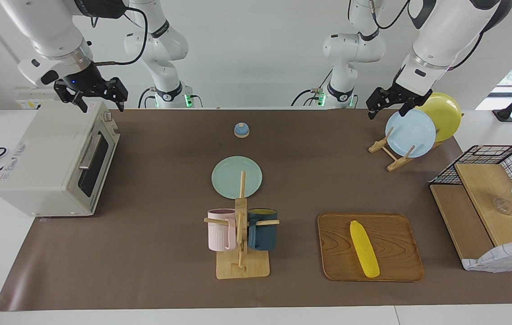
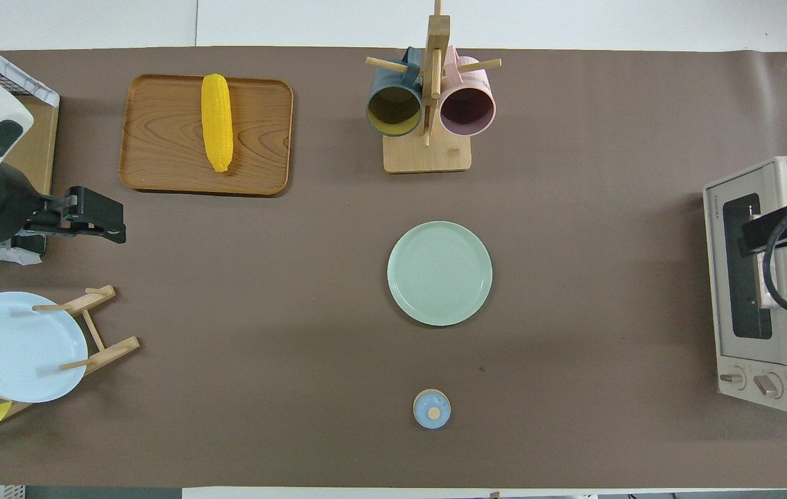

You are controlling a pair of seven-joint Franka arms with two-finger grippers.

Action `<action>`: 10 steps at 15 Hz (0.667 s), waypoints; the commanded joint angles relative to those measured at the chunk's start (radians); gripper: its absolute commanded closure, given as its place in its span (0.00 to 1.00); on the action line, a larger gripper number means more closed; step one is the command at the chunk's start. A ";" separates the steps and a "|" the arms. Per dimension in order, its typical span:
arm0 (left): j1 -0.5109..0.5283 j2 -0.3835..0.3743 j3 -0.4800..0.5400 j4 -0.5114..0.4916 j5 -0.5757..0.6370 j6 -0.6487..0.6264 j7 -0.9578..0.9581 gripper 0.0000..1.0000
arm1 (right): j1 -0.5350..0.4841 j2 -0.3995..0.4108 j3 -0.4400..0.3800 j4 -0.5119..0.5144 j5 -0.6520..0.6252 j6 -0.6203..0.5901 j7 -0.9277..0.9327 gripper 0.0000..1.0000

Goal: Put corn in oven

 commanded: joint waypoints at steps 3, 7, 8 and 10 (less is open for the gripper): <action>0.004 -0.018 -0.007 -0.007 0.020 0.011 -0.001 0.00 | -0.006 -0.013 0.004 -0.010 0.024 0.015 0.015 0.00; -0.001 -0.019 -0.007 -0.007 0.020 0.016 -0.002 0.00 | -0.006 -0.013 0.004 -0.009 0.022 0.013 0.015 0.00; -0.001 -0.019 -0.007 -0.009 0.020 0.017 -0.002 0.00 | -0.006 -0.013 0.004 -0.010 0.021 0.013 0.015 0.00; 0.009 -0.021 -0.007 -0.011 0.019 0.016 0.001 0.00 | -0.008 -0.022 0.004 -0.024 0.019 0.013 0.012 0.00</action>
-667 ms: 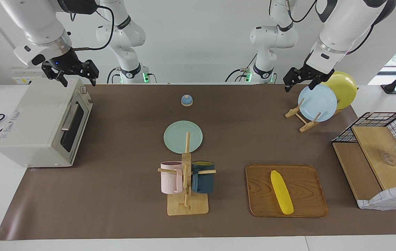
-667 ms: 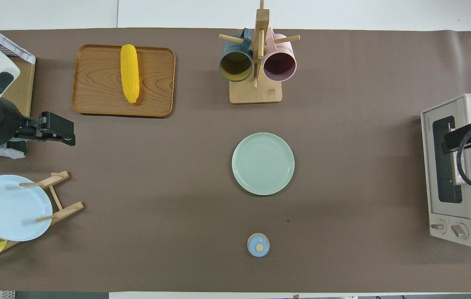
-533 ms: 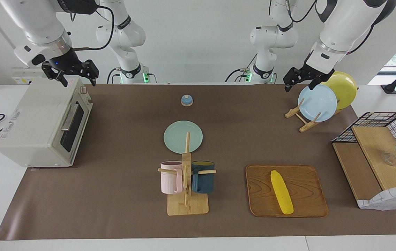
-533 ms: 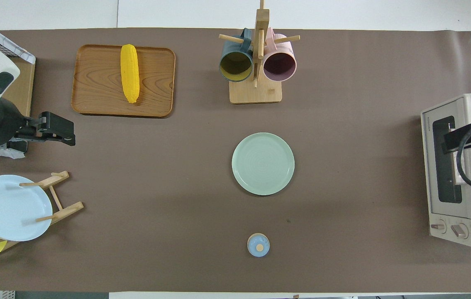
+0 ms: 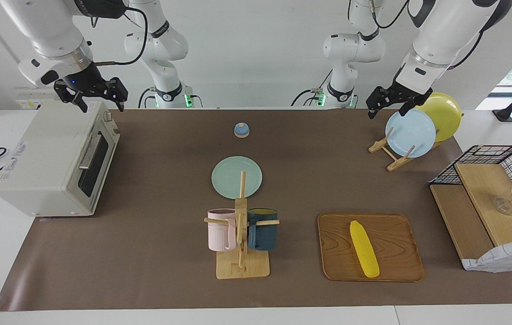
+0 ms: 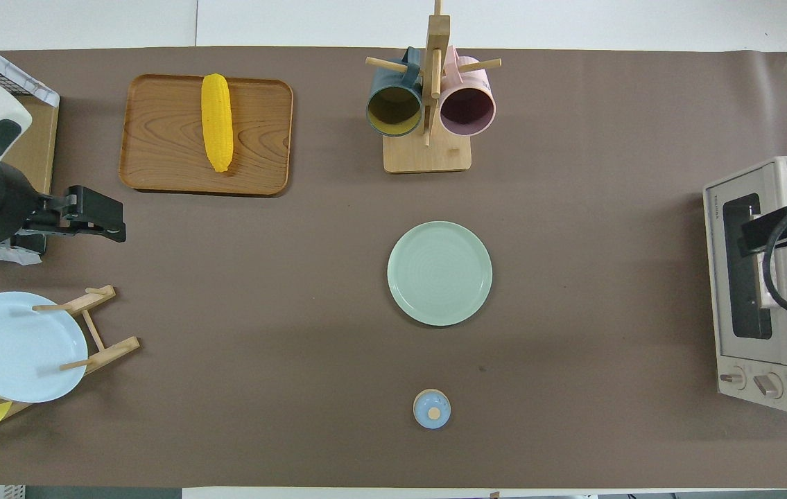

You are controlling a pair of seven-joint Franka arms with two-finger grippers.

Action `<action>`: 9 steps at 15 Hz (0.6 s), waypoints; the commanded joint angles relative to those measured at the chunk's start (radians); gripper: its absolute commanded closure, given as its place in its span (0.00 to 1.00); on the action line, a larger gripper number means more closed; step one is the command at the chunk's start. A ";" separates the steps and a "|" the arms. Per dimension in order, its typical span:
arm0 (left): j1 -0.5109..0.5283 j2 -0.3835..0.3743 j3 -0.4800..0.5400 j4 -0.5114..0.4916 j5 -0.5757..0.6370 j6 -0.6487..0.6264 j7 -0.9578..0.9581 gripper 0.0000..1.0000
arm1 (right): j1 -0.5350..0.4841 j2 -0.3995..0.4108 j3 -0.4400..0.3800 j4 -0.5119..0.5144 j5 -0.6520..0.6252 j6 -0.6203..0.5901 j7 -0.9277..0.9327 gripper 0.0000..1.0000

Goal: Put corn in oven

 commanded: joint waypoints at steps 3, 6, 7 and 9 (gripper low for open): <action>0.010 -0.018 -0.002 -0.017 0.010 0.011 0.003 0.00 | -0.006 -0.026 0.004 -0.041 0.018 0.016 0.001 0.19; 0.010 -0.021 -0.002 -0.031 0.010 0.073 -0.002 0.00 | -0.006 -0.037 0.004 -0.061 0.010 0.021 -0.011 0.88; 0.009 -0.021 -0.002 -0.040 0.011 0.098 -0.002 0.00 | -0.004 -0.039 0.004 -0.061 0.008 0.021 -0.013 1.00; 0.012 -0.008 -0.002 -0.045 0.011 0.150 0.012 0.00 | -0.004 -0.039 0.006 -0.062 0.008 0.024 -0.013 1.00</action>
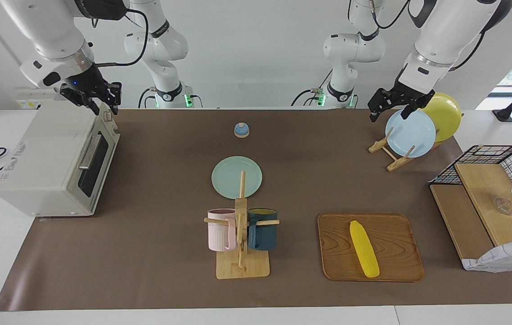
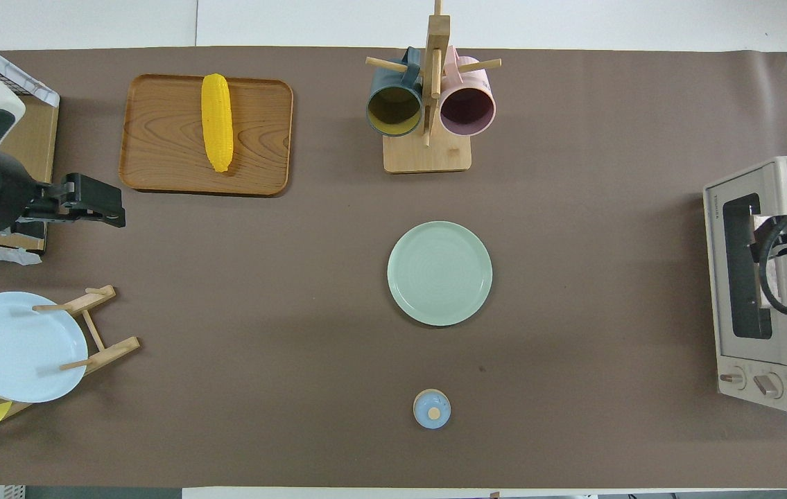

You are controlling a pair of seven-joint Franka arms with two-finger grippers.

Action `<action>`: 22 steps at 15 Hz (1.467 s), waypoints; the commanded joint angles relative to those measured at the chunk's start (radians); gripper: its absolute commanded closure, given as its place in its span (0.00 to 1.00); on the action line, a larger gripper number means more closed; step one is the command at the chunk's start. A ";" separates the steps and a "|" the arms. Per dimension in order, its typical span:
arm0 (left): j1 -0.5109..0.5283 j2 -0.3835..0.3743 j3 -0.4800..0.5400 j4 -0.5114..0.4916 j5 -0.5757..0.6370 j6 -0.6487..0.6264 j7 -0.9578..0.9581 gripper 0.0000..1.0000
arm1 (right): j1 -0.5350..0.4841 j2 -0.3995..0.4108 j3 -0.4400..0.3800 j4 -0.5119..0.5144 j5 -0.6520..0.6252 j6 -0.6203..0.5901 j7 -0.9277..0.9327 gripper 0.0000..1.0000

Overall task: Put corn in oven
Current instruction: 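Reach the left gripper to the yellow corn on the tray and grasp it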

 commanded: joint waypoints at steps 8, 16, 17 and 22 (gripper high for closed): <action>0.013 0.447 -0.004 0.289 0.024 0.208 0.075 0.00 | -0.095 -0.133 -0.007 -0.396 -0.102 0.347 -0.012 1.00; 0.011 0.774 0.007 0.483 0.034 0.410 0.119 0.00 | -0.100 -0.128 -0.005 -0.539 -0.211 0.491 -0.004 1.00; 0.008 0.777 0.004 0.484 0.062 0.429 0.119 0.00 | -0.102 -0.126 -0.005 -0.539 -0.220 0.492 -0.026 1.00; 0.008 0.808 0.001 0.472 0.070 0.481 0.118 0.00 | -0.129 -0.098 -0.005 -0.541 -0.231 0.521 -0.104 1.00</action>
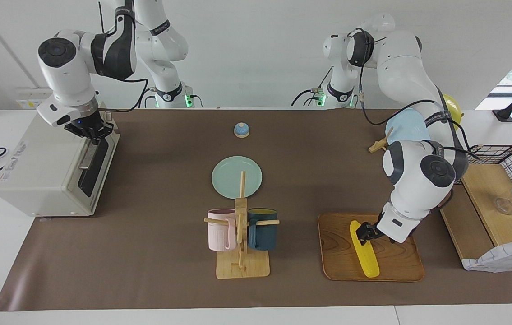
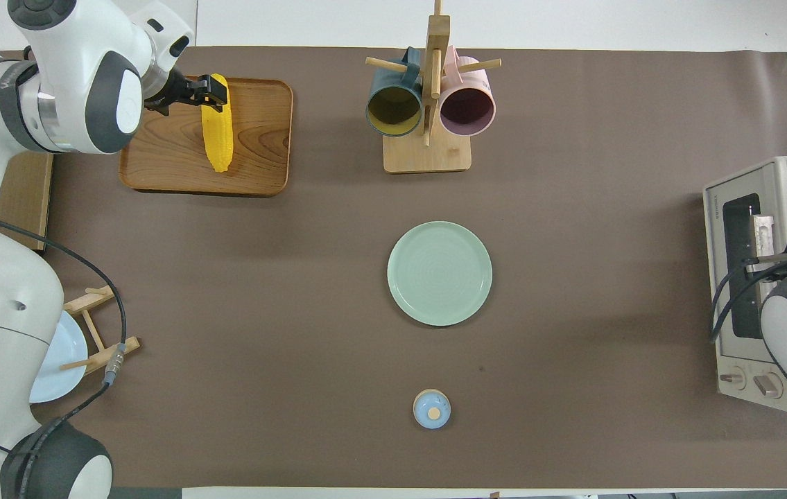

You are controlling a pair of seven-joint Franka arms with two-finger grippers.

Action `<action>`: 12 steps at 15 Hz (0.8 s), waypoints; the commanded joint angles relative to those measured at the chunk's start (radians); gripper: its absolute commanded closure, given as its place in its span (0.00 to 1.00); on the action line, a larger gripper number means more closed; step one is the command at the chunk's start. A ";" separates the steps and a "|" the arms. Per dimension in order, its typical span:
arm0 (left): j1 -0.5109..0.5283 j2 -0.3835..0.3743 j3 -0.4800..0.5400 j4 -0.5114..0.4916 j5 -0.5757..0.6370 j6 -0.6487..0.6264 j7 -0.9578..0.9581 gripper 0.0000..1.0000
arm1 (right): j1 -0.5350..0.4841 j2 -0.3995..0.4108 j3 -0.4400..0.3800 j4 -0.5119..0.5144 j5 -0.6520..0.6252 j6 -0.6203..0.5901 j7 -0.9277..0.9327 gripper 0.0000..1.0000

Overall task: Put corn in oven
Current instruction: 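Reach the left gripper to the yellow corn on the tray and grasp it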

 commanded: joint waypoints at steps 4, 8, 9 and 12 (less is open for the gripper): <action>-0.011 0.048 -0.005 -0.010 0.019 0.050 0.005 0.00 | -0.035 0.005 0.008 -0.018 -0.028 0.023 -0.077 1.00; -0.009 0.070 -0.005 -0.010 0.018 0.087 0.004 0.00 | -0.026 0.013 0.010 -0.052 -0.019 0.077 -0.074 1.00; -0.009 0.071 -0.005 -0.010 0.016 0.096 0.005 0.00 | -0.025 0.019 0.010 -0.052 -0.011 0.078 -0.073 1.00; -0.008 0.071 -0.005 -0.016 0.016 0.104 0.005 0.00 | -0.008 0.043 0.011 -0.055 0.056 0.090 -0.064 1.00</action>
